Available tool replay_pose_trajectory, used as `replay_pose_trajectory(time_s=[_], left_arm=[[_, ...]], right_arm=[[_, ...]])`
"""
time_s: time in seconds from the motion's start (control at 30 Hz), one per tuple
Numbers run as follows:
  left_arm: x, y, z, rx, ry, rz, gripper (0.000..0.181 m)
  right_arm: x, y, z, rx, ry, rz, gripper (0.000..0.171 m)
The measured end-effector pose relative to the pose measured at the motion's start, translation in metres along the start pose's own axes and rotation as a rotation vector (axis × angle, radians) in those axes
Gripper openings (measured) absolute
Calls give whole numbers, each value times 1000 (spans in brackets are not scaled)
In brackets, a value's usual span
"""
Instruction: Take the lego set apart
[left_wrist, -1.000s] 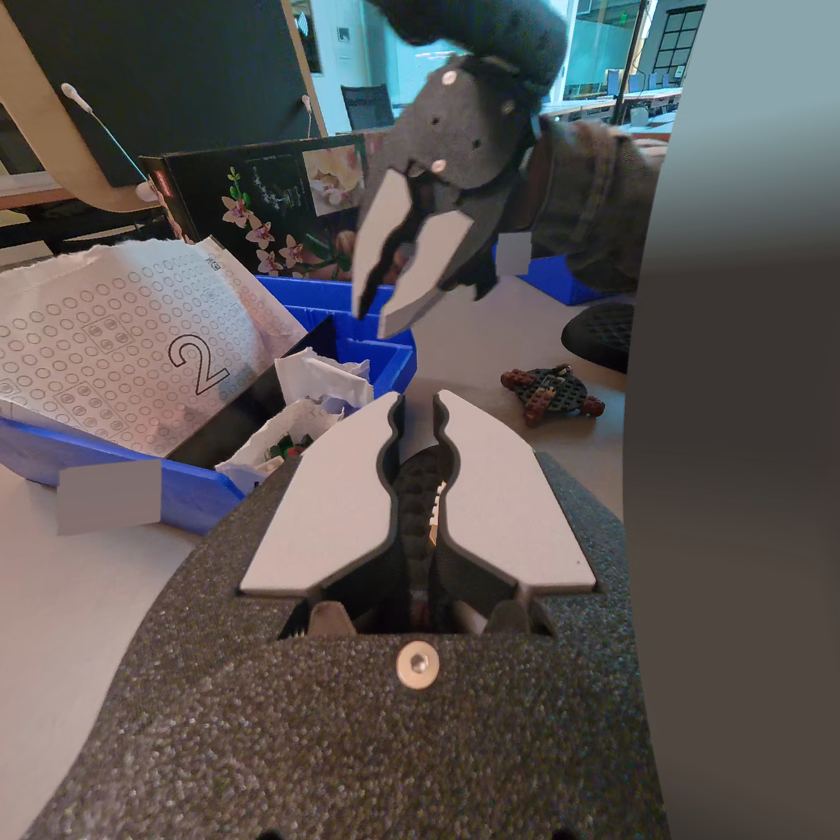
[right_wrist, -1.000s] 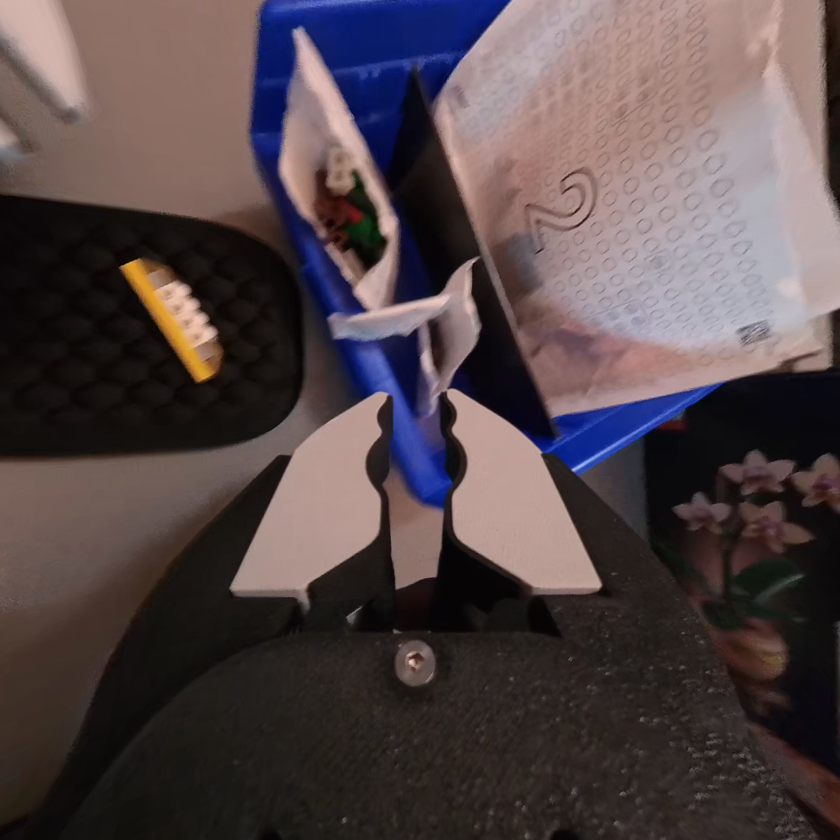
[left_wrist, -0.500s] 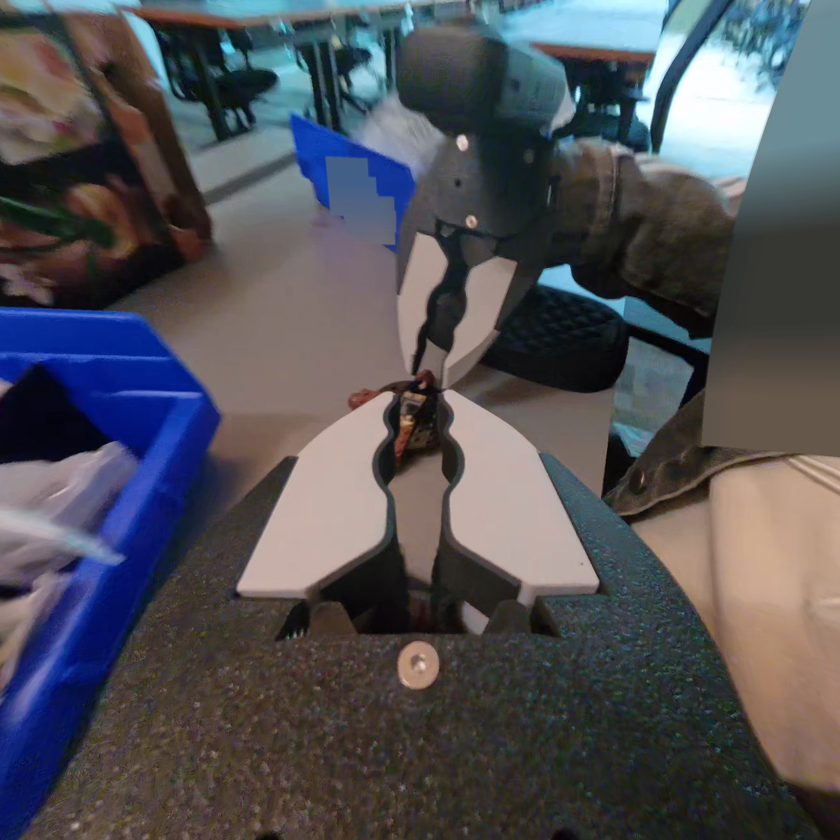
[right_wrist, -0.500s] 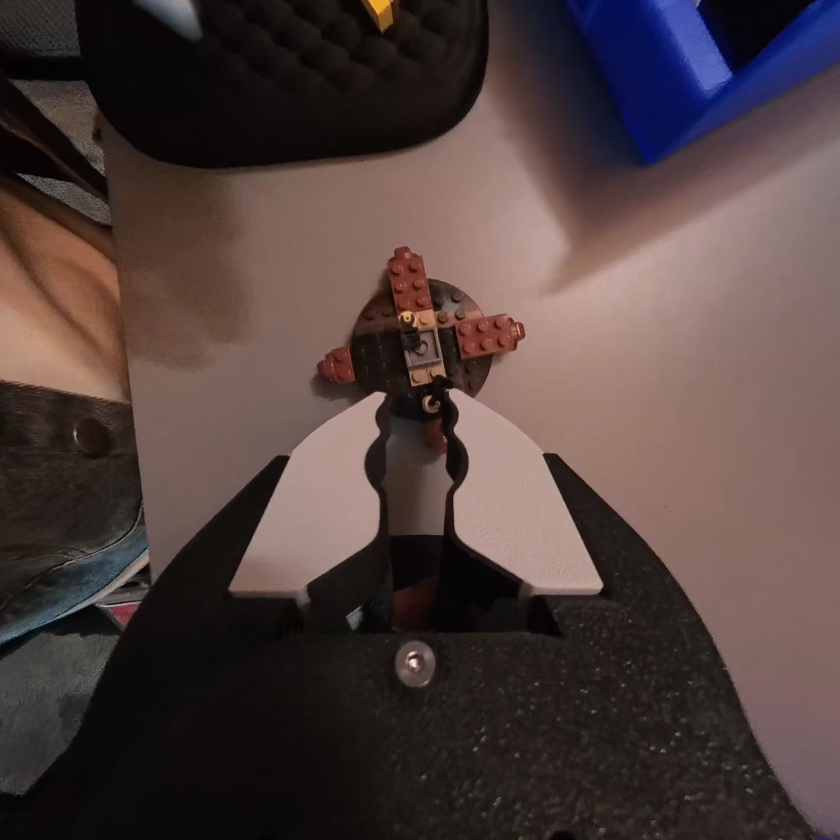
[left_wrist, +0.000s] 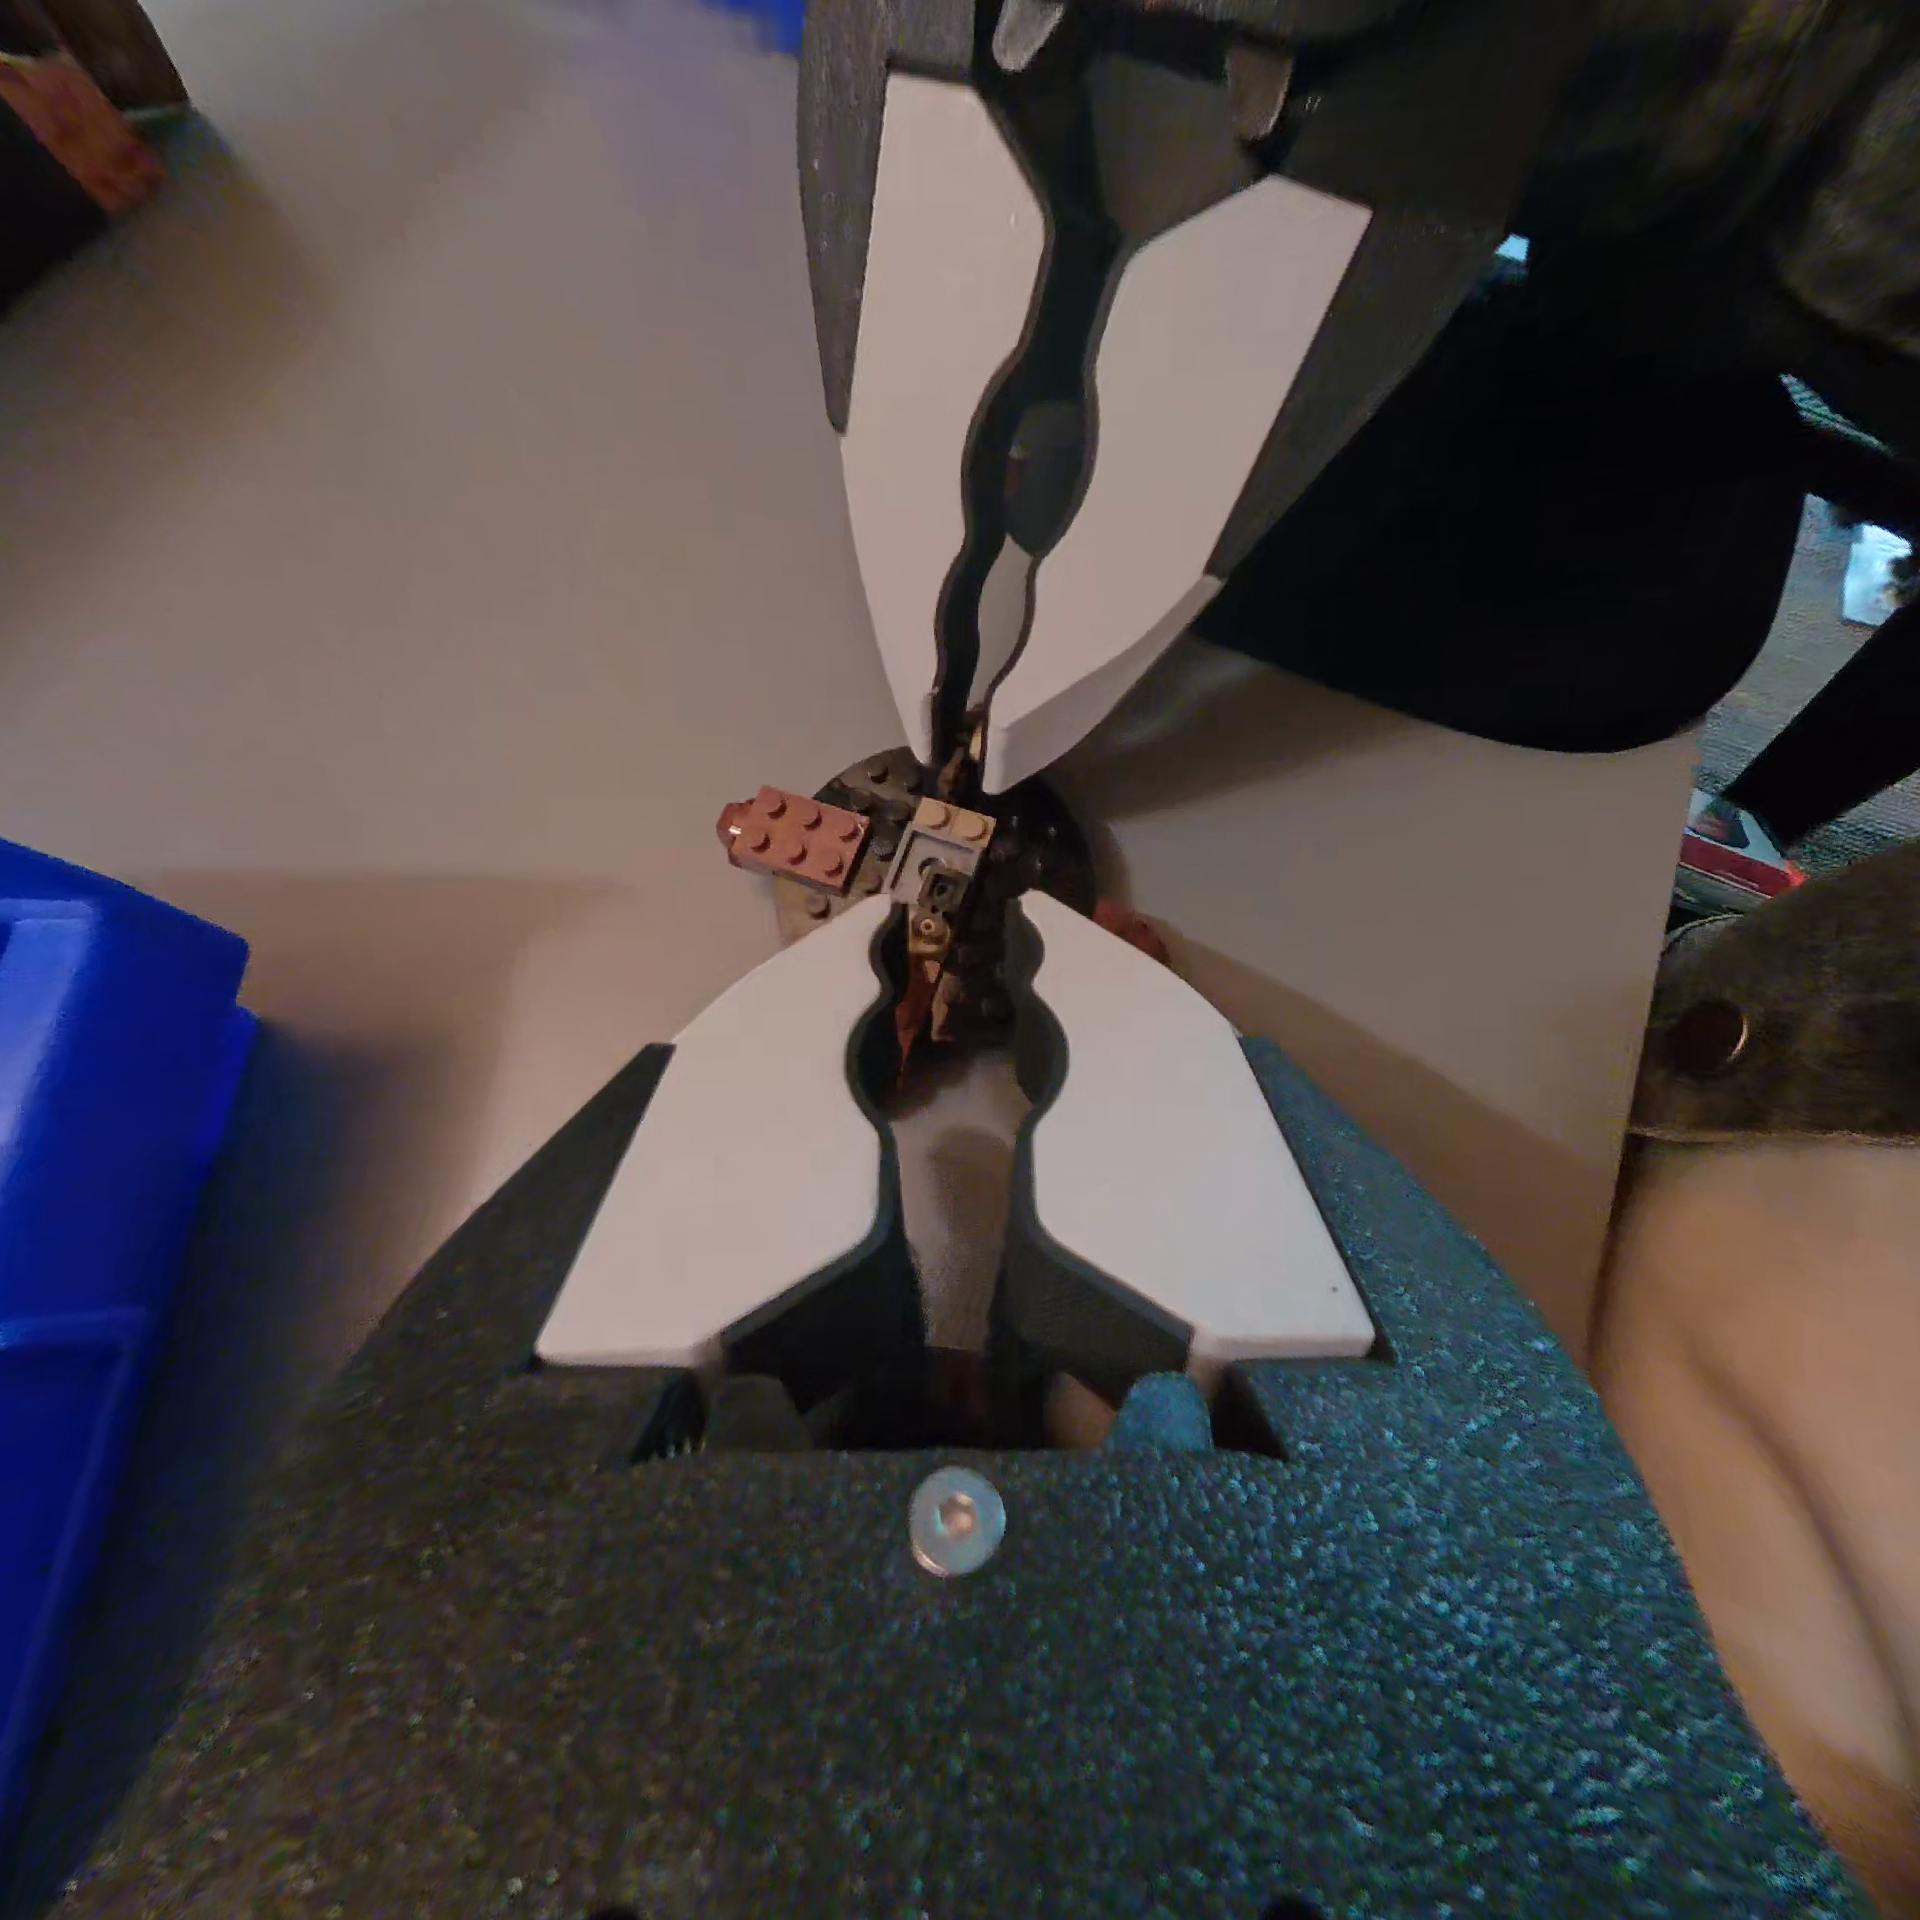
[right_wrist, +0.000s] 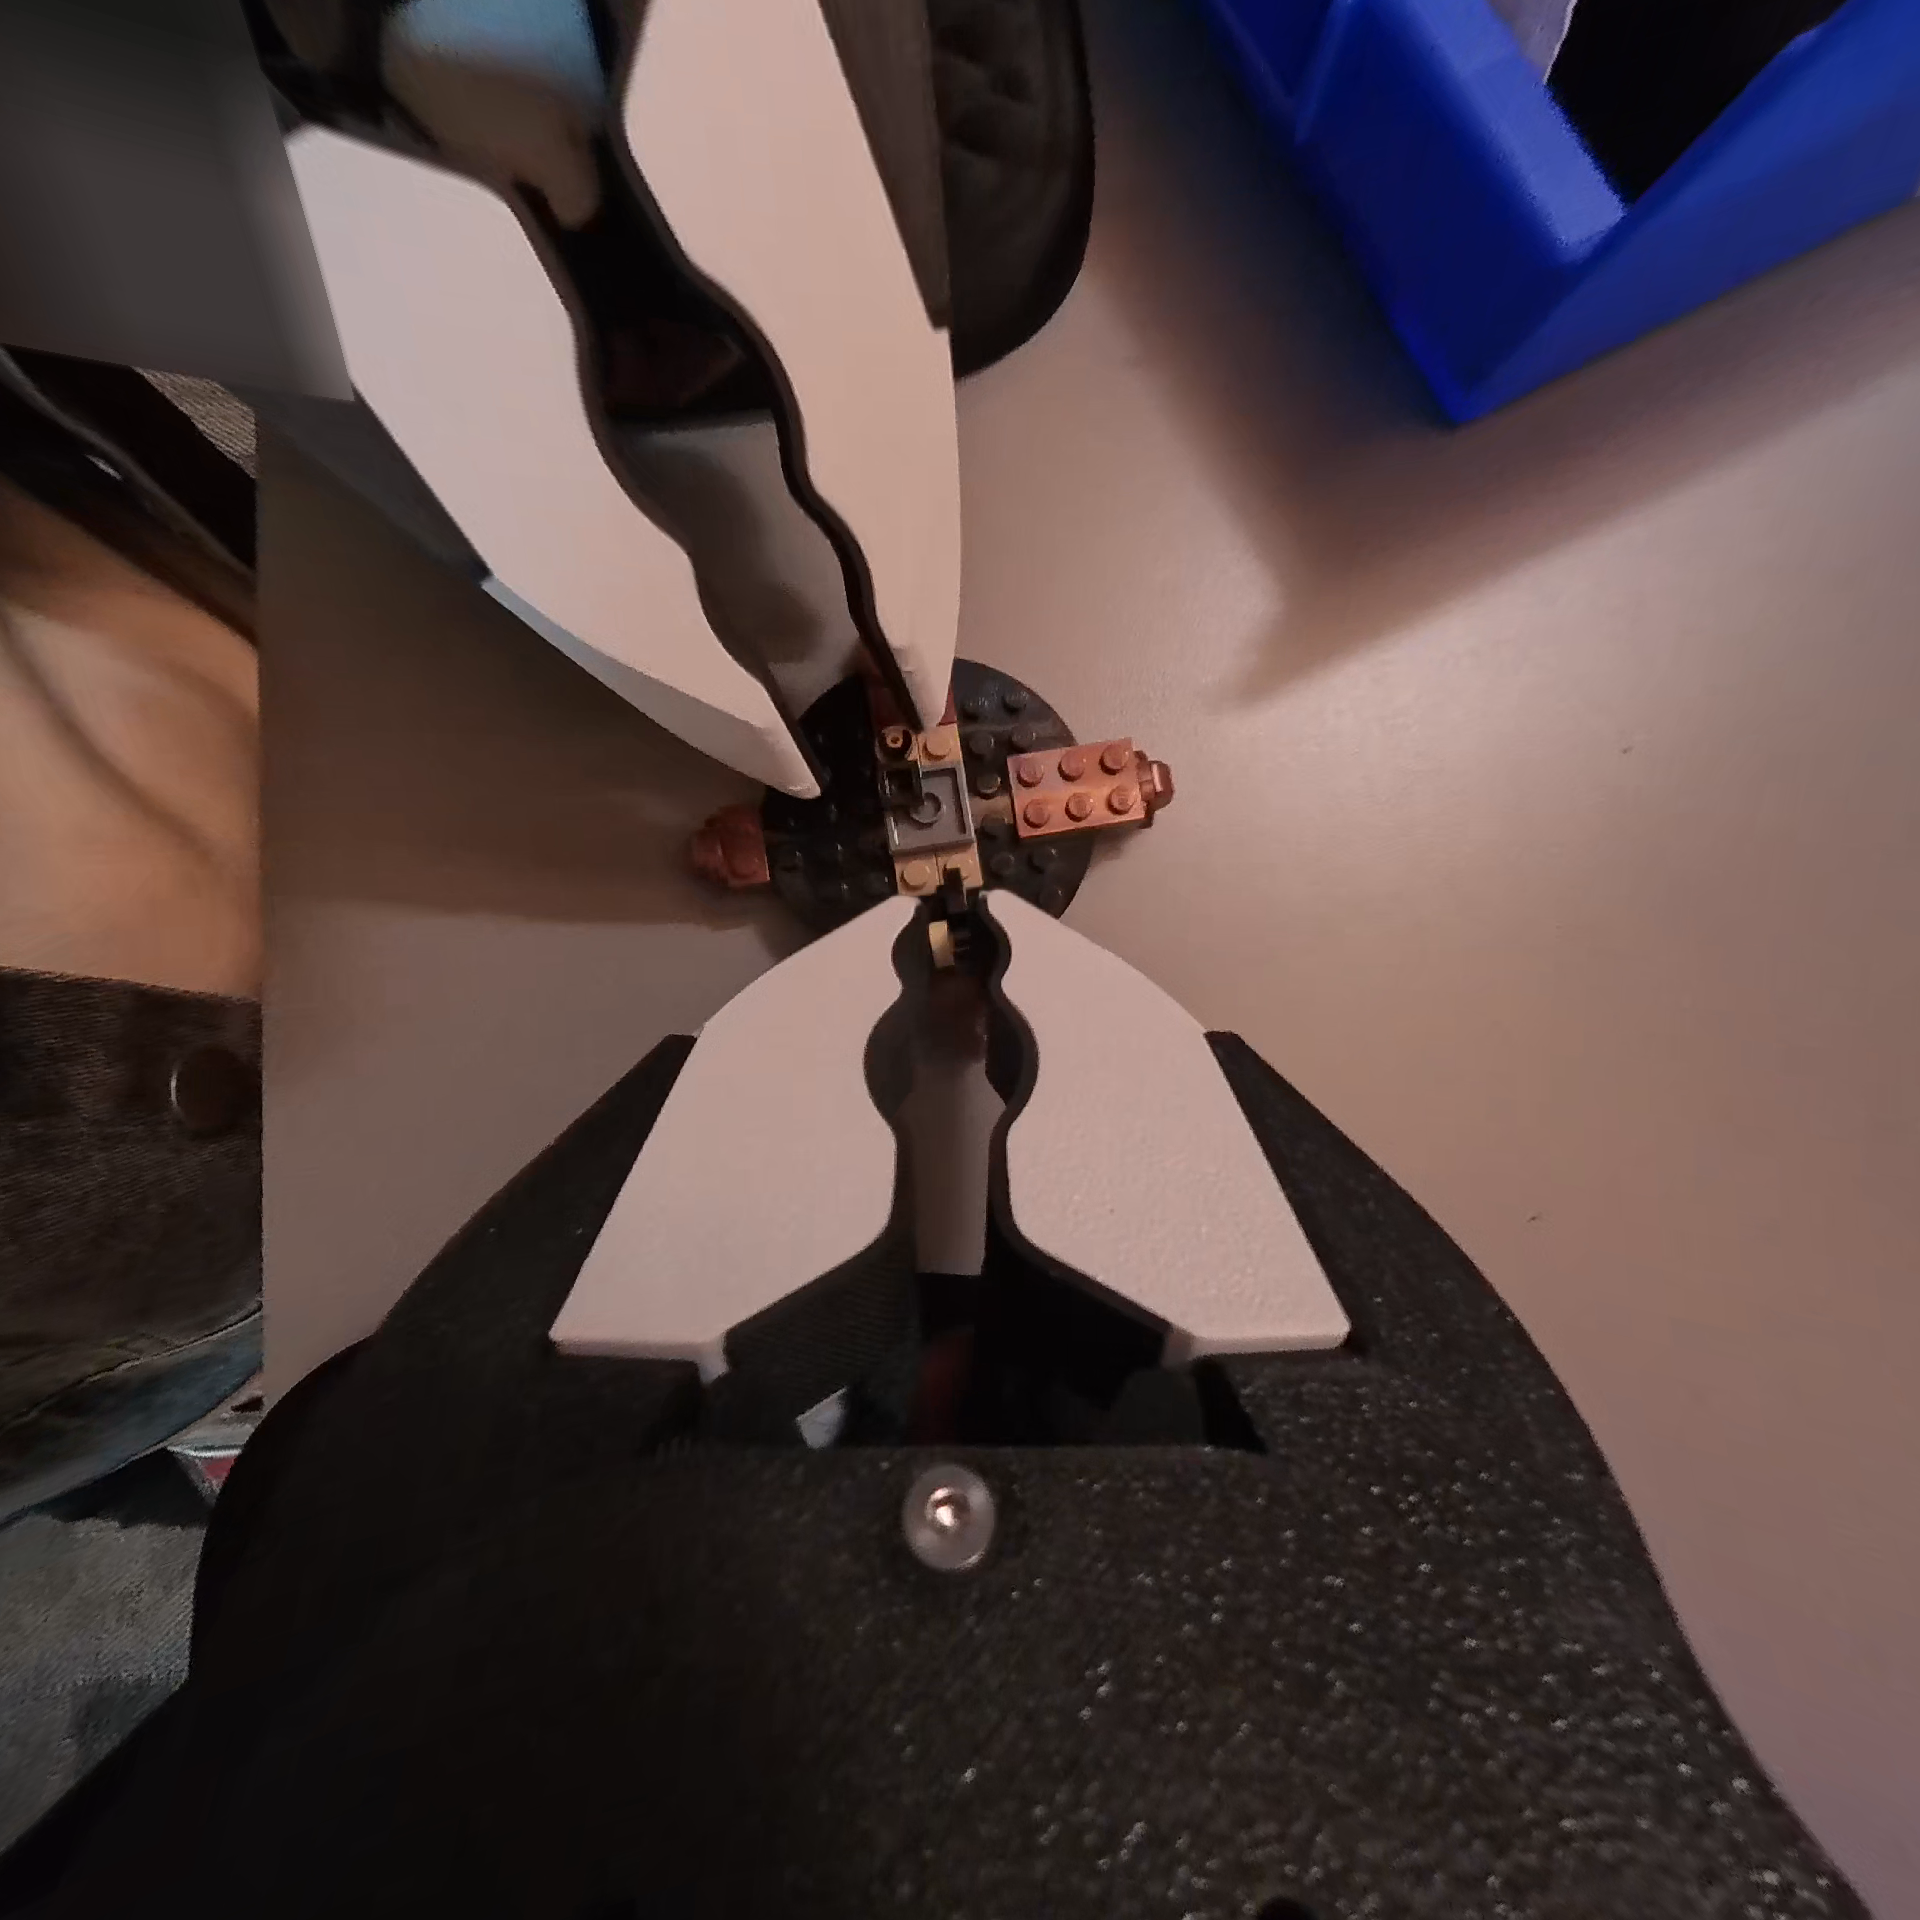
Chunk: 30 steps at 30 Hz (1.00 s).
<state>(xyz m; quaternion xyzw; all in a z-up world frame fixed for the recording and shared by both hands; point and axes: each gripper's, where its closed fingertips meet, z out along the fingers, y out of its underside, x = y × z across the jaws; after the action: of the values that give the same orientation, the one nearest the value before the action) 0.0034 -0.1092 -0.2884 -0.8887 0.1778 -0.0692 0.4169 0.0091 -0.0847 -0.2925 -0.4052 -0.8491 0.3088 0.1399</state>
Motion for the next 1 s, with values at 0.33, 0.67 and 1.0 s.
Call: replay_pose_trajectory(time_s=[0.33, 0.67, 1.0], left_arm=[[-22, -36, -36, 348, -21, -192, 10], [-16, -50, -69, 566, 373, -524, 11], [-16, -56, -78, 648, 453, -576, 7]], right_arm=[[1, -50, -28, 245, 30, -114, 7], [-8, -95, -32, 181, 265, -590, 7], [-11, -102, -35, 203, 321, -656, 7]])
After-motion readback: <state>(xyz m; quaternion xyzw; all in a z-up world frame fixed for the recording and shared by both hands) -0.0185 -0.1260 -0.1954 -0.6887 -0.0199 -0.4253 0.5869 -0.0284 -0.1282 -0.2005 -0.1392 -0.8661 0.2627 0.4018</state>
